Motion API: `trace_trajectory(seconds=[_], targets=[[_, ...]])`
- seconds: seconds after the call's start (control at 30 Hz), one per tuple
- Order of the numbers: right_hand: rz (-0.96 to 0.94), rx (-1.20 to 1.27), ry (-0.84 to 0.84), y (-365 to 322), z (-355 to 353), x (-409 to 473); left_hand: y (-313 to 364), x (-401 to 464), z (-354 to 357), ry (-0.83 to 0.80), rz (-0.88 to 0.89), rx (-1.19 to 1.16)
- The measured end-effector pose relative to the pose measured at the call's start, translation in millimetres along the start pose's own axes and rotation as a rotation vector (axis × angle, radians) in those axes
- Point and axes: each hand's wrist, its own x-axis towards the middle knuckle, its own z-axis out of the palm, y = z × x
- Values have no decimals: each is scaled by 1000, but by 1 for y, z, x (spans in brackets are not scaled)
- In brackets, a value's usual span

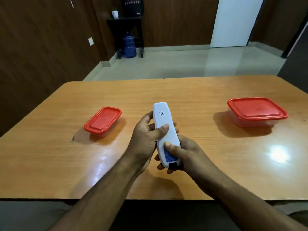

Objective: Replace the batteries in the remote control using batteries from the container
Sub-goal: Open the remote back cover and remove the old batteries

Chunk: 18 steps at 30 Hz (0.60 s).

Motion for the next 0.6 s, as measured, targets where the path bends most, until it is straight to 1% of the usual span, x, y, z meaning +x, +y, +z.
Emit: trace_trajectory(seconds=[0.17,0.33,0.6], targets=[[-54,-85,50,4,0,-1,-4,-1,6,47,43,-22],[-110,-173,71,9,2,-5,-4,-7,9,83,34,-65],[-146,-151,63,13,17,-12,-2,-13,8,166,14,-91]])
